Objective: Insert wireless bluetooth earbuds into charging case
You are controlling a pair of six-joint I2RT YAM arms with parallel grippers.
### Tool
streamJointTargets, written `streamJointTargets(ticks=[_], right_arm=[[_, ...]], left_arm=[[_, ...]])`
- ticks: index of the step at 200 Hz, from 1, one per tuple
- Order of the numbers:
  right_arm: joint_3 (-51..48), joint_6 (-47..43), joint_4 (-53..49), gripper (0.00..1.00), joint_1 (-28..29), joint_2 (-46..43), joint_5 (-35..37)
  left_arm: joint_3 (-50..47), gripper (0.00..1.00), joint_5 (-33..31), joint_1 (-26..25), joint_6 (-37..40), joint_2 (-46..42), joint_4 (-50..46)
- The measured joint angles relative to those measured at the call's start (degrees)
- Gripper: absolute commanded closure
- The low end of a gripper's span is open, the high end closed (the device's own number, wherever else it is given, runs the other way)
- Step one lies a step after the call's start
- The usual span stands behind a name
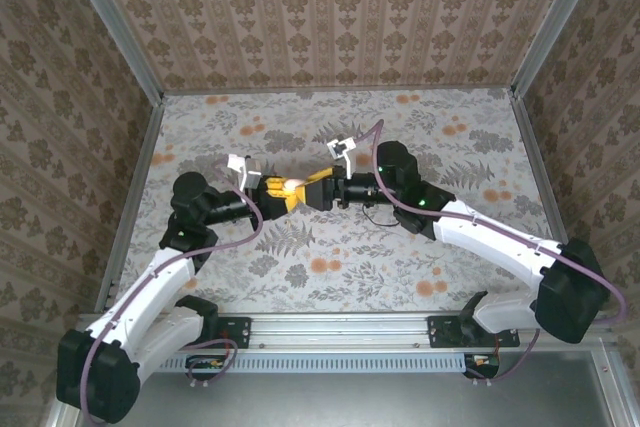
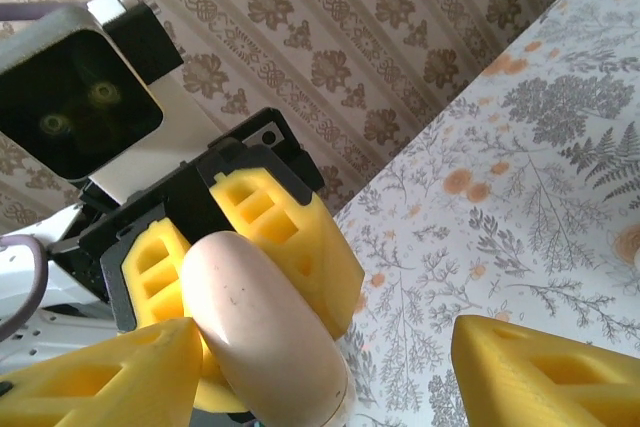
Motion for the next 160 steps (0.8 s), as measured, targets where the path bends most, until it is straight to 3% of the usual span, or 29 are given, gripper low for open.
streamJointTargets(ticks=[96, 160], right_arm=[[3.76, 1.95, -2.4, 0.35, -4.94, 3.43, -0.94], [3.76, 5.14, -2.43, 0.34, -5.03, 4.02, -1.73]], left_arm=[[0.17, 1.0, -0.85, -0.68, -0.26, 0.11, -1.2], [-0.07, 1.0, -2.4, -0.63, 0.07, -0.13, -3.06]])
